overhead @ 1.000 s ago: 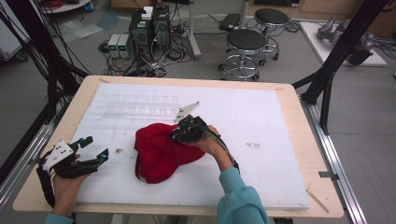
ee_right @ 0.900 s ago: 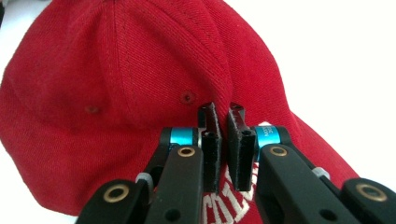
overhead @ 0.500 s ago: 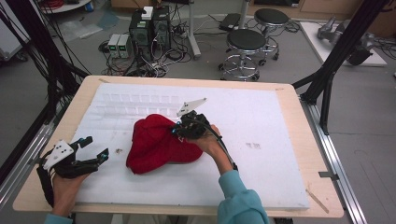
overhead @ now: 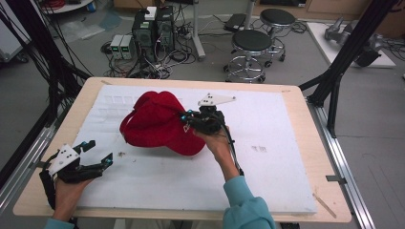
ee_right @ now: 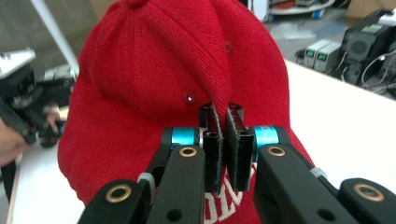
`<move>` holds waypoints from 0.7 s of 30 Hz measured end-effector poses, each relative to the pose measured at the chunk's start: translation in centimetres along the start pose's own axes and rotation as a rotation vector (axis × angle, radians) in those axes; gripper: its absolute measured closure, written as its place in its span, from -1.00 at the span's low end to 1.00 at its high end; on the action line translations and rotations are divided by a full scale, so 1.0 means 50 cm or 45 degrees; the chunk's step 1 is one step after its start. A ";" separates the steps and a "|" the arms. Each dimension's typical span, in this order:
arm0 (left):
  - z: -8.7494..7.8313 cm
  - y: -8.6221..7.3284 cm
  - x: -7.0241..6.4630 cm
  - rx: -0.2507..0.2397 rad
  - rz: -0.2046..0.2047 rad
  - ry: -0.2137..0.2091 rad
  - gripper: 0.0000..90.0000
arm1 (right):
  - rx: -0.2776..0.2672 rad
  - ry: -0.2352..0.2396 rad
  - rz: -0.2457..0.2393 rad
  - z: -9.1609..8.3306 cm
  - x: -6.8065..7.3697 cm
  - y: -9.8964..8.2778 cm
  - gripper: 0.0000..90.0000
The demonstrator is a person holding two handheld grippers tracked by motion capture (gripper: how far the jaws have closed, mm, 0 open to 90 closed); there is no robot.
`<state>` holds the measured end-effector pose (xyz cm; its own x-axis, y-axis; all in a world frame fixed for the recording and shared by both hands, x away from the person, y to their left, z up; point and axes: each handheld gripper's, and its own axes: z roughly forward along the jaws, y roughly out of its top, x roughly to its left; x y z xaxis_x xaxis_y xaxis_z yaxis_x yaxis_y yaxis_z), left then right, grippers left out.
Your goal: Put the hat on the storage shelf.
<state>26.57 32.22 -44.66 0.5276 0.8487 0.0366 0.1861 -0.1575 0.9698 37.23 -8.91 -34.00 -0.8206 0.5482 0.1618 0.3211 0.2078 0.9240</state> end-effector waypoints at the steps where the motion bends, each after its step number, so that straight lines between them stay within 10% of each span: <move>1: 0.000 0.000 0.000 0.000 0.000 0.000 -0.63 | -0.015 -0.006 0.003 -0.002 0.000 0.002 0.92; 21: 0.023 0.073 -0.111 -0.005 -0.014 -0.310 -0.60 | -0.196 -0.057 0.017 -0.002 0.063 0.038 0.92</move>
<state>25.27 26.35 -41.62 0.7097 0.7038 -0.0329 0.1901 -0.1464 0.9708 35.22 -6.88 -31.70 -0.7937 0.5863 0.1622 0.2528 0.0753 0.9646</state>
